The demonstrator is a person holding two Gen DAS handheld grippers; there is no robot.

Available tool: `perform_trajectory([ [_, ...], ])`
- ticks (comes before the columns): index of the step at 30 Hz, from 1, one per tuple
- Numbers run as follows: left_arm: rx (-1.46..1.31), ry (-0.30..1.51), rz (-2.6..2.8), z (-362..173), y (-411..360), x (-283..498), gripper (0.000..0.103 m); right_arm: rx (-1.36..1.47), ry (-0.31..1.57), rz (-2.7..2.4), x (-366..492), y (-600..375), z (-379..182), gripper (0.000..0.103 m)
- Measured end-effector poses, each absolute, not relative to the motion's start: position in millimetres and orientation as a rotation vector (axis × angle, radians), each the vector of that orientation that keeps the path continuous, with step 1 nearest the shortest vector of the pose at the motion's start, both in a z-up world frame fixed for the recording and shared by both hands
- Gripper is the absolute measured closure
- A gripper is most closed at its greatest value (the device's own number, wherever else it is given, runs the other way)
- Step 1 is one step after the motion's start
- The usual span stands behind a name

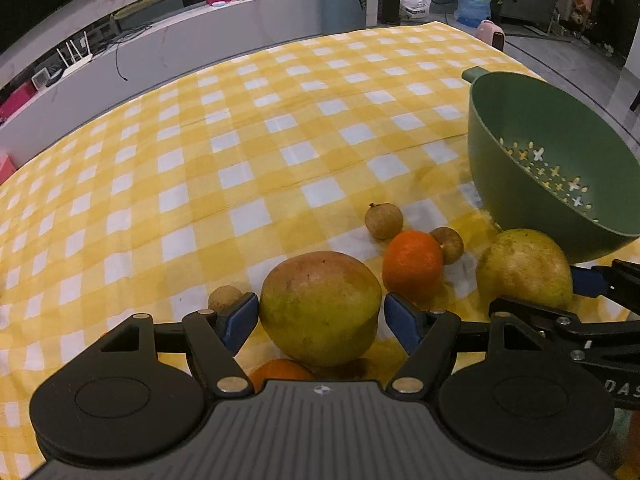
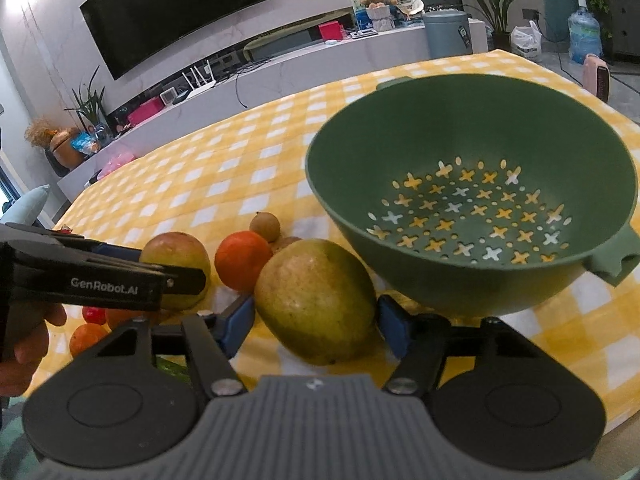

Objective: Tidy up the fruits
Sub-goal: 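Grasp the large pear with the left tool while the right tool grasps the other pear, then carry both pears into the green colander and open both tools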

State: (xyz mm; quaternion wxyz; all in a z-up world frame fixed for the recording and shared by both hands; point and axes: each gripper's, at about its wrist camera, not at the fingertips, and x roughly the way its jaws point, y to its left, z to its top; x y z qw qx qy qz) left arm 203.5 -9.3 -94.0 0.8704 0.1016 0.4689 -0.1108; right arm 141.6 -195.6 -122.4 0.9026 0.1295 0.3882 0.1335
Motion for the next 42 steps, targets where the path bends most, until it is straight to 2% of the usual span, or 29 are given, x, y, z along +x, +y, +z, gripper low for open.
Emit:
perform_trajectory([
  [3,0.238,0.984,-0.214,-99.0,-11.3,205.6,0.020,0.267,0.799,0.278,141.0,-195.9,-123.1,0.039],
  [6,0.231,0.982,-0.213,-101.3,-10.1,205.9,0.026,0.270,0.796,0.280,139.5,-196.0,-122.7,0.040],
  [13,0.231,0.961,-0.193,-94.4,-11.8,199.9,0.027,0.248,0.791,0.294,133.6,-194.5,-119.7,0.041],
  [19,0.192,0.924,-0.195,-55.9,-12.4,183.7,0.027,0.215,0.709,0.342,119.0,-193.2,-101.0,0.041],
  [30,0.098,0.880,-0.332,7.0,-43.2,167.8,0.027,0.164,0.550,0.343,99.3,-234.4,-31.3,0.041],
  [35,0.138,0.908,-0.433,7.2,-80.2,180.5,0.027,0.103,0.643,0.393,129.0,-272.2,-21.6,0.041],
  [42,0.212,0.992,-0.560,-9.7,-129.8,217.0,0.027,-0.054,0.831,0.477,192.3,-303.0,-37.5,0.041],
])
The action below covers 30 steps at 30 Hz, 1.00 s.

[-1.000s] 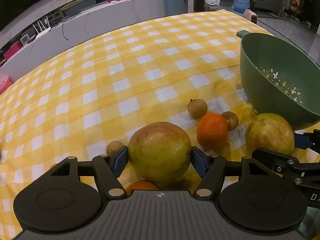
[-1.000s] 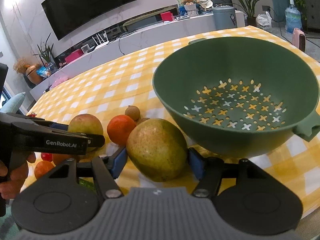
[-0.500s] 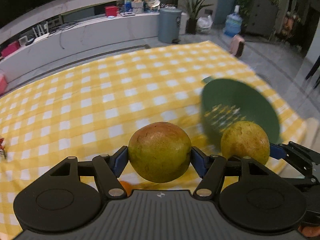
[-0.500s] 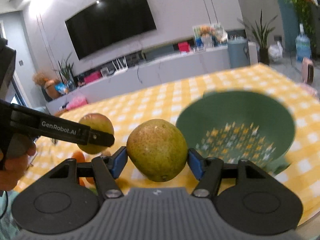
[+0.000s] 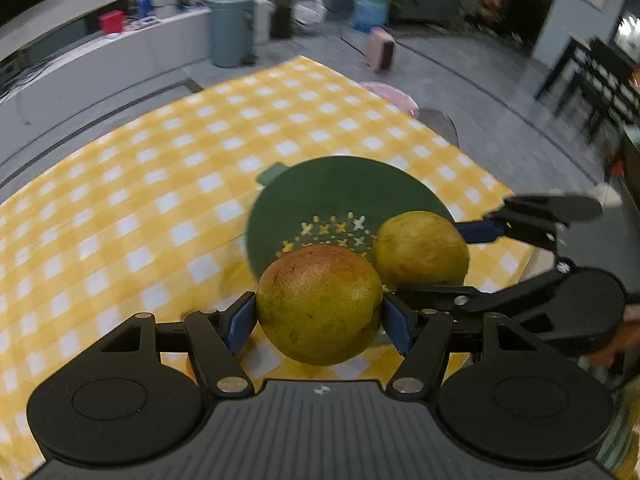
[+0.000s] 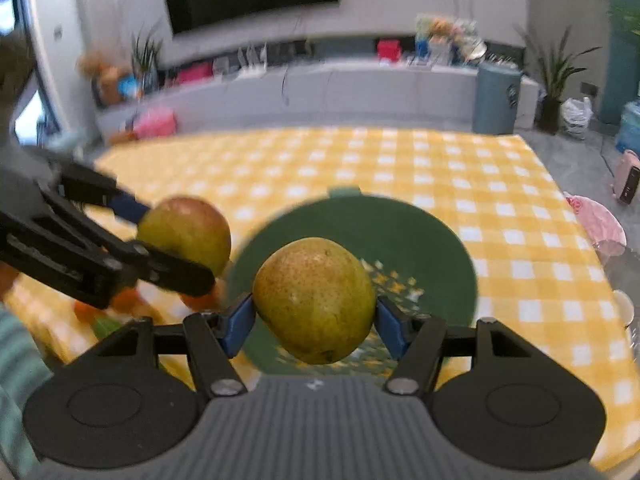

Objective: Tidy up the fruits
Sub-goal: 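Carry both pears into the green colander and open both tools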

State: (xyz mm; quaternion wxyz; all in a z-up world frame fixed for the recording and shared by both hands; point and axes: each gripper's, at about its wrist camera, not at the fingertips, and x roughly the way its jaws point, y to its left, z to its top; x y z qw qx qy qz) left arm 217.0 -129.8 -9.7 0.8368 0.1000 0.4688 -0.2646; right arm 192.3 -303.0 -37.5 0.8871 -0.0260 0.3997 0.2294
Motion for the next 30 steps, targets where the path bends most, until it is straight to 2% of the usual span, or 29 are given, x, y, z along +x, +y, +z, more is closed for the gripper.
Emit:
perform_trajectory([
  [6,0.350,1.070,-0.626,-23.5,-158.4,239.0,0.027,-0.196,0.977,0.557,231.4,-305.1,-61.0,0.041],
  [16,0.521,1.191,-0.738,-56.6,-186.6,259.7,0.027,-0.366,1.081,0.704,244.4,-287.4,-69.8,0.041],
  [30,0.643,1.290,-0.762,-85.1,-197.8,277.4,0.026,-0.428,1.212,0.762,266.8,-277.1,-92.2,0.041],
])
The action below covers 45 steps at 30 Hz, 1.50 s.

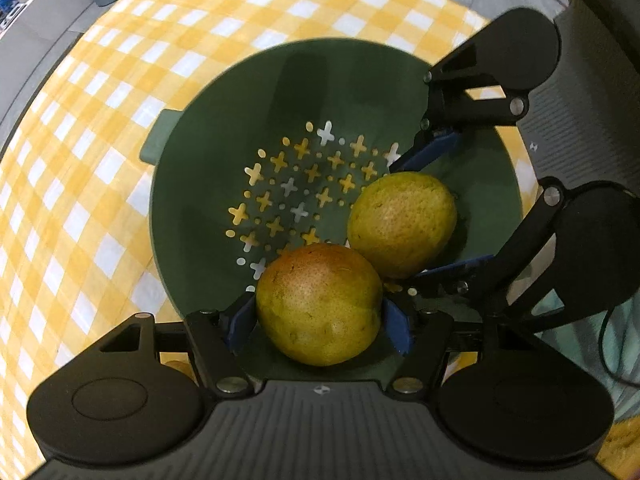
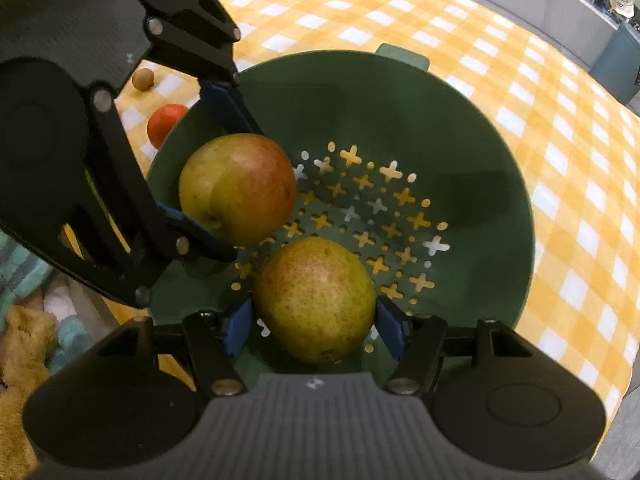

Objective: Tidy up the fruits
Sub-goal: 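Carry both pears into the green colander and open both tools, then withdraw both tools from the colander toward the oranges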

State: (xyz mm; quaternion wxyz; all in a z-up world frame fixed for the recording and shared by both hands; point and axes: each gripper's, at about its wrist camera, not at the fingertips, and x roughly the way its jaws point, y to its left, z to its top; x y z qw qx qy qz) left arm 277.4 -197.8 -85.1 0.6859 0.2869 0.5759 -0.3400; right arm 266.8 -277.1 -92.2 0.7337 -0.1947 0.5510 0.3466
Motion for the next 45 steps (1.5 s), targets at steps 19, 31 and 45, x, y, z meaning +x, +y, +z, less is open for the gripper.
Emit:
perform_trajectory([
  [19,0.570,1.303,-0.769,-78.2,-198.0,284.2,0.018,-0.357,1.206,0.770,264.3,-287.7,-68.8,0.030],
  [31,0.518,1.144,-0.720,0.5,-167.3,237.2,0.018,-0.198,1.059,0.624,218.0,-299.0,-14.0,0.030],
  [45,0.423,1.016,-0.518,35.1,-73.2,170.6,0.018,0.058,0.774,0.445,121.6,-253.7,-24.5,0.034],
])
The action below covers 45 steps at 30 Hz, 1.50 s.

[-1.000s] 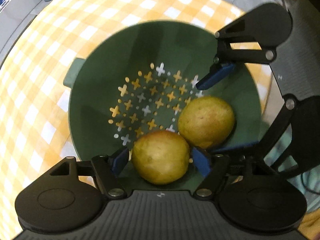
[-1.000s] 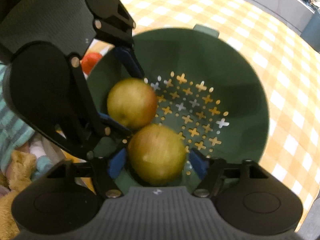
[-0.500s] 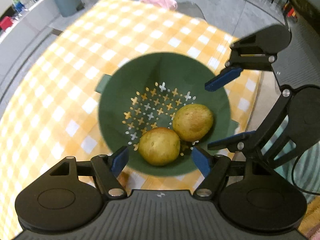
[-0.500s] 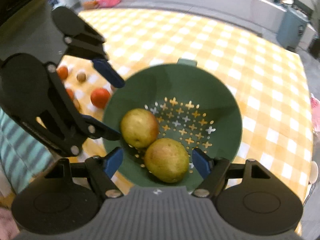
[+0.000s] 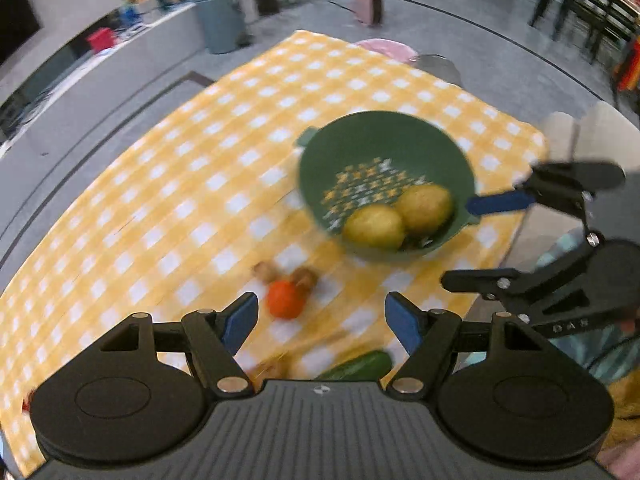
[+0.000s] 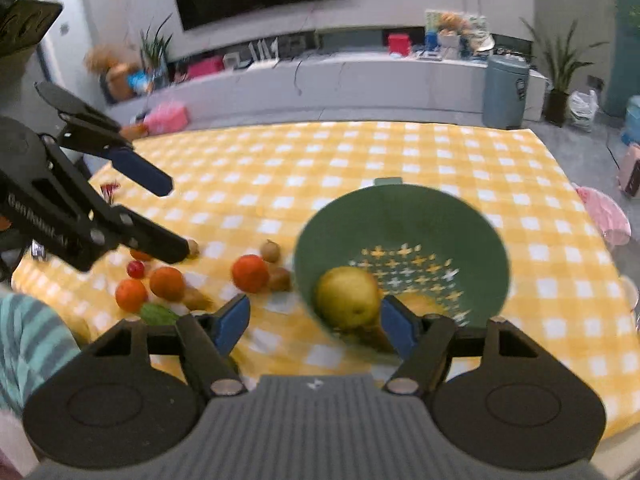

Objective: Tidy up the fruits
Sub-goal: 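Withdraw both tools from the colander toward the oranges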

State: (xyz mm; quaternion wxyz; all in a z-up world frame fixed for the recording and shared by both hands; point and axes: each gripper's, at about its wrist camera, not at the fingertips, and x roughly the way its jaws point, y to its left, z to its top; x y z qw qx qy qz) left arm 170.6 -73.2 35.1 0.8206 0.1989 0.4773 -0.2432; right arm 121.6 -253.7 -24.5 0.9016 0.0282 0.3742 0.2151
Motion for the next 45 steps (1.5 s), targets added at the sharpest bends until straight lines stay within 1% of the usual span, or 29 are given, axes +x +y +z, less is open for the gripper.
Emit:
perform_trajectory([
  [2,0.393,1.012,-0.476,33.2,-55.4,164.4,0.020,0.110,0.763,0.431,113.1,-243.7,-33.6,0.034],
  [3,0.369,1.009,-0.456,31.2,-45.2,161.0,0.022,0.127,0.756,0.418,108.0,-237.8,-38.3,0.034],
  [9,0.264,1.027,-0.391,12.4,7.5,139.6,0.024,0.201,0.743,0.380,86.9,-214.1,-54.8,0.034],
  [12,0.266,1.043,-0.387,2.5,22.2,129.4,0.031,0.187,0.737,0.364,83.9,-204.5,-59.1,0.035],
  [19,0.366,1.060,-0.334,-24.1,38.7,119.2,0.031,0.148,0.759,0.357,89.8,-188.7,-64.1,0.035],
  [24,0.366,1.109,-0.353,-39.6,48.1,130.7,0.032,0.111,0.773,0.357,95.2,-178.5,-68.4,0.035],
  [25,0.361,1.119,-0.357,-42.5,50.1,134.3,0.032,0.105,0.770,0.357,96.7,-176.8,-69.0,0.036],
  [26,0.356,1.125,-0.357,-45.1,51.3,137.7,0.032,0.100,0.766,0.359,99.3,-174.9,-69.5,0.039],
  [30,0.319,1.169,-0.355,-57.6,58.5,152.9,0.035,0.084,0.768,0.356,112.2,-165.2,-72.5,0.043],
  [35,0.293,1.202,-0.356,-70.3,64.4,160.0,0.035,0.046,0.772,0.348,128.3,-148.1,-78.5,0.049],
  [45,0.255,1.228,-0.360,-85.4,70.6,170.8,0.037,0.002,0.777,0.358,143.3,-129.2,-91.0,0.050],
])
